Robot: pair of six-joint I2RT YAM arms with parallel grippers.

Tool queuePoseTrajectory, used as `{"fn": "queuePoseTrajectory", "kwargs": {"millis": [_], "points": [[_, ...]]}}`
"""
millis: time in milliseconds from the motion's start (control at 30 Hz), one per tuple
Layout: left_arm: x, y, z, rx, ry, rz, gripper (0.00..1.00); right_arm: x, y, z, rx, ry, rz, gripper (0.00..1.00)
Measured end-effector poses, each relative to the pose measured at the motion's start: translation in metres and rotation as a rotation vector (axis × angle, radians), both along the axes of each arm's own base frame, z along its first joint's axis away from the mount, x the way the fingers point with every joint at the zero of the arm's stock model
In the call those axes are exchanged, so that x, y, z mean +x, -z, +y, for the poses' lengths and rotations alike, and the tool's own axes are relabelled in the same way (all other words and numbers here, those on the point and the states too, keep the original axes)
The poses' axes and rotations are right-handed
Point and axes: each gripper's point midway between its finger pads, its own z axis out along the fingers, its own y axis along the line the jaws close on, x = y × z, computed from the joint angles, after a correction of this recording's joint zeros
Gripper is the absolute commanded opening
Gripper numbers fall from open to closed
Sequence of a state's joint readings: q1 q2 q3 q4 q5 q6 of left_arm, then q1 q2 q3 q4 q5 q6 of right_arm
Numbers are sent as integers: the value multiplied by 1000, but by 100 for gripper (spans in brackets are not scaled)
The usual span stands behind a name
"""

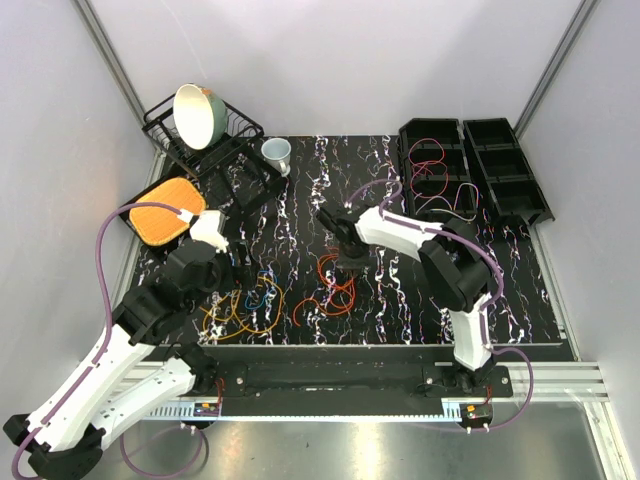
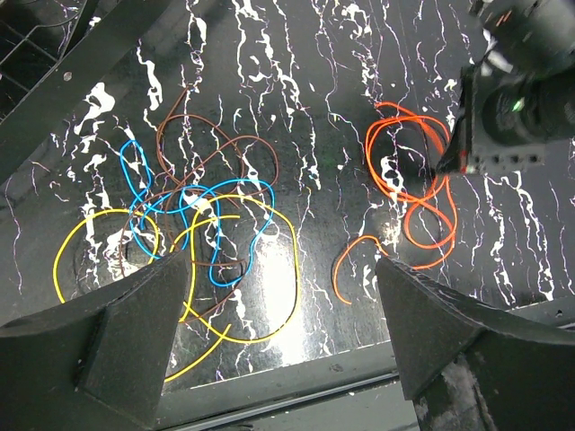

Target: Untangle the cables

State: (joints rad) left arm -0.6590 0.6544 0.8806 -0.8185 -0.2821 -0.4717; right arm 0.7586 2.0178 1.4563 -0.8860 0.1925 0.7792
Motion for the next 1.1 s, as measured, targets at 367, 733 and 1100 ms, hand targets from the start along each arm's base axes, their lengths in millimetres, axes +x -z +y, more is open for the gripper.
{"fn": "queuePoseTrajectory", "kwargs": {"millis": [367, 733, 1100], "points": [[0, 0, 1, 2, -4, -1, 89, 120, -217, 22, 328, -7, -507, 0], [-4, -7, 11, 26, -27, -2, 90, 184, -325, -53, 405, 121, -763, 0], [-6, -4, 18, 43, -44, -18, 90, 248, -359, -101, 408, 185, -868, 0]]}}
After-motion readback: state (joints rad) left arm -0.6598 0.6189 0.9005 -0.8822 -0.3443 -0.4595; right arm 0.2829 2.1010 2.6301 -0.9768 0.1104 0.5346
